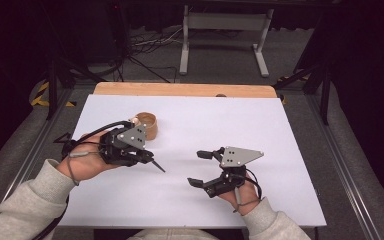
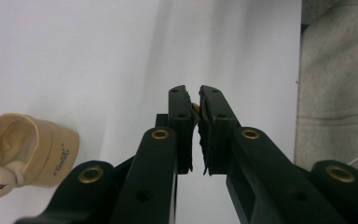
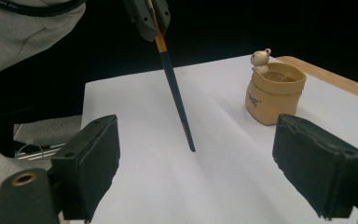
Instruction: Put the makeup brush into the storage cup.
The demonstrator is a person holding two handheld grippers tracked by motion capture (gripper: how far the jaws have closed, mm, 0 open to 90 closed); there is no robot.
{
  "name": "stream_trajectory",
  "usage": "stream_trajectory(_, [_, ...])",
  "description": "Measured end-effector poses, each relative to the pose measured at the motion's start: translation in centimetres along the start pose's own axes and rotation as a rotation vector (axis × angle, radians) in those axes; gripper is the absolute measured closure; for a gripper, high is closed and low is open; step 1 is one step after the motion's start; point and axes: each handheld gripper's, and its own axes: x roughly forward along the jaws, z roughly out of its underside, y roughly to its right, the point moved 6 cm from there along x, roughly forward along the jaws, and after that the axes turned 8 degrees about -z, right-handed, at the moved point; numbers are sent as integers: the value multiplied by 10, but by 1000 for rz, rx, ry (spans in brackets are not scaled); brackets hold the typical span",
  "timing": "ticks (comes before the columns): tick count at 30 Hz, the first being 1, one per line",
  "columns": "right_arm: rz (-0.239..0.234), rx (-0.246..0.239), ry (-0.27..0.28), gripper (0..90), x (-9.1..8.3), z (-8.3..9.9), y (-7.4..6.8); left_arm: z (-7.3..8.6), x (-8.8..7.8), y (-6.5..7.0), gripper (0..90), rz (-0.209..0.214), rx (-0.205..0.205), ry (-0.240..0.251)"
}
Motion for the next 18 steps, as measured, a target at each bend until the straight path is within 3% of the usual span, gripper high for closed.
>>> stream_trajectory(7, [11, 21, 28, 144, -7, 2, 1, -2, -7, -5, 839, -18, -94, 15])
stream_trajectory(18, [42, 42, 71, 139, -24, 5, 0, -4, -9, -16, 838, -66, -202, 63])
